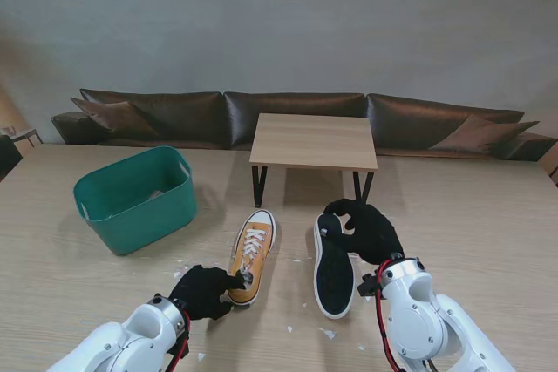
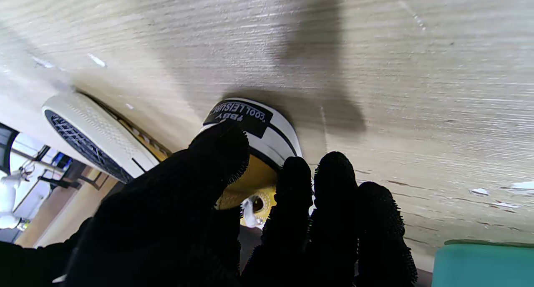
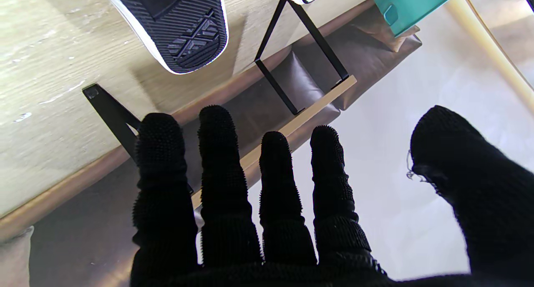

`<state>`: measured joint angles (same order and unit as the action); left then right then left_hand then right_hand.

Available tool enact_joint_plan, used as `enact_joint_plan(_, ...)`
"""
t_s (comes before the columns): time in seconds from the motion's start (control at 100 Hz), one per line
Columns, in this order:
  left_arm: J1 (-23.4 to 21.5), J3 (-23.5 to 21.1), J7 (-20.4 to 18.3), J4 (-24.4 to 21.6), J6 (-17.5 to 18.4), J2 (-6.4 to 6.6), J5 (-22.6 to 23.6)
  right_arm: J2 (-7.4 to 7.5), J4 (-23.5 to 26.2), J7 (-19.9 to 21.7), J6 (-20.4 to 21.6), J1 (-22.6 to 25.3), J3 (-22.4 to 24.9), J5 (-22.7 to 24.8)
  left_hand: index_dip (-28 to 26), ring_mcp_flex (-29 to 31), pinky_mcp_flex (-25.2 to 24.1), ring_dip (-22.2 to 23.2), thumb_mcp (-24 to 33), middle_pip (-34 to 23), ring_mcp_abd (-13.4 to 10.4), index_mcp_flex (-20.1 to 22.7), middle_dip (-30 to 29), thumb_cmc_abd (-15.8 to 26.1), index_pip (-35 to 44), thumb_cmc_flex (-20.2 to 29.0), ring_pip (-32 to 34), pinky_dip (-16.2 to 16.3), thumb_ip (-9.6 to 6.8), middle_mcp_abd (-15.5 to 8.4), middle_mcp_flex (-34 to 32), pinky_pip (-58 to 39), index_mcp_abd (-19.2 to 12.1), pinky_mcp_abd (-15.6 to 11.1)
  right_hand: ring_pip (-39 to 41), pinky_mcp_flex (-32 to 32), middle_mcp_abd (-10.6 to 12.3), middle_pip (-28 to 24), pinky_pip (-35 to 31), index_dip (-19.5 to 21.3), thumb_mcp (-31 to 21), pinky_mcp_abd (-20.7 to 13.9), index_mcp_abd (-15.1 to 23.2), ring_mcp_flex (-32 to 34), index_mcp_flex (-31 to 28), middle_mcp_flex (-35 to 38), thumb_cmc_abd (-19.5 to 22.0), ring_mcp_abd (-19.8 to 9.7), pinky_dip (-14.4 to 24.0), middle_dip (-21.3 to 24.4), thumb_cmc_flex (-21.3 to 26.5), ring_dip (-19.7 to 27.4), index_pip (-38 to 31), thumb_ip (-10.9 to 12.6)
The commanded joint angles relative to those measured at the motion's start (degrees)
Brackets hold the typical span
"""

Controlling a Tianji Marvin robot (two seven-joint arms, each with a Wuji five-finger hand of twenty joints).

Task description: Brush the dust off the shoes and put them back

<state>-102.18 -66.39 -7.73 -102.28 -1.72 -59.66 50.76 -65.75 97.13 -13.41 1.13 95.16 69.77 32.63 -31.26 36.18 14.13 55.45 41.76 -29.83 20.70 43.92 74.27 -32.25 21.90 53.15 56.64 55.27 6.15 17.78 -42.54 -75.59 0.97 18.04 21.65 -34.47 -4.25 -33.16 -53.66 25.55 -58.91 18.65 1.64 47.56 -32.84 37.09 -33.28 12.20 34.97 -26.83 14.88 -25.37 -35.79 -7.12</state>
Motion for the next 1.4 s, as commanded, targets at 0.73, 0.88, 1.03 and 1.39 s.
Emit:
enact_joint_plan(0.73, 1.7, 6.8, 5.9, 5.7, -6.2, -0.77, 3.6, -0.37, -0.5, 0.6, -0.6, -0.1, -0.6, -0.5, -15.4, 8.4, 8.0, 0.8, -0.5, -8.5, -3.8, 2.7, 8.3, -9.3, 42.2, 1.1, 9.6, 0.6, 3.72, -3.5, -6.4, -7.4, 1.7, -0.6, 0.7, 15.7, -1.2, -0.3, 0.5, 1.0, -1.3, 0.9, -1.9, -0.8, 0.3, -1.0, 2.4, -0.1, 0.4, 0.9, -0.5, 0.0, 0.3, 1.5)
enact_joint_plan(0.88, 1.9, 7.5, 9.3, 7.0, -6.7, -0.99, 5.6, -0.4, -0.6, 0.4, -0.6, -0.2, -0.7, -0.3, -19.4, 12.3, 11.9, -0.1, 5.2, -14.5, -5.1, 4.8, 5.4, -12.4, 50.8, -4.7, 12.8, -1.1, 5.49, -5.3, -8.6, -10.1, 4.2, -0.4, 0.8, 15.6, -1.3, -0.5, 0.4, 1.0, -1.3, 0.9, -2.4, -0.6, 0.6, -1.0, 2.4, 0.0, 0.4, 0.9, -0.4, 0.0, 0.1, 1.4)
enact_joint_plan(1.03, 2.1, 7.8, 12.3, 7.9, -6.4, -1.13, 7.3, -0.37, -0.8, 0.4, -0.6, -0.3, -0.8, -0.2, -24.5, 16.3, 15.6, -1.2, 10.9, -17.7, -6.2, 8.9, 0.4, -13.4, 55.8, -10.4, 14.5, -3.6, 4.35, -7.1, -11.6, -12.6, 6.8, -0.6, 0.8, 15.6, -1.2, -0.5, 0.4, 0.9, -1.2, 0.9, -2.5, -0.7, 0.9, -1.0, 2.6, 0.1, 0.4, 0.9, -0.5, 0.0, -0.1, 1.4)
enact_joint_plan(1.39, 2.1, 6.4, 19.0, 9.3, -2.9, -1.5, 9.5, -0.35, -1.2, 0.3, -0.5, -0.5, -1.0, 0.2, -29.5, 25.8, 24.2, -5.1, 10.3, -14.2, -7.0, 14.7, 0.6, -16.1, 59.0, -8.5, 9.9, -13.7, 5.31, -10.3, -21.3, -16.1, 8.7, -1.5, 1.0, 15.5, -1.2, -0.7, 0.2, 0.8, -1.3, 0.9, -2.8, -0.4, 0.8, -0.6, 3.4, 0.2, 0.3, 1.0, -0.7, 0.0, -0.5, 1.6)
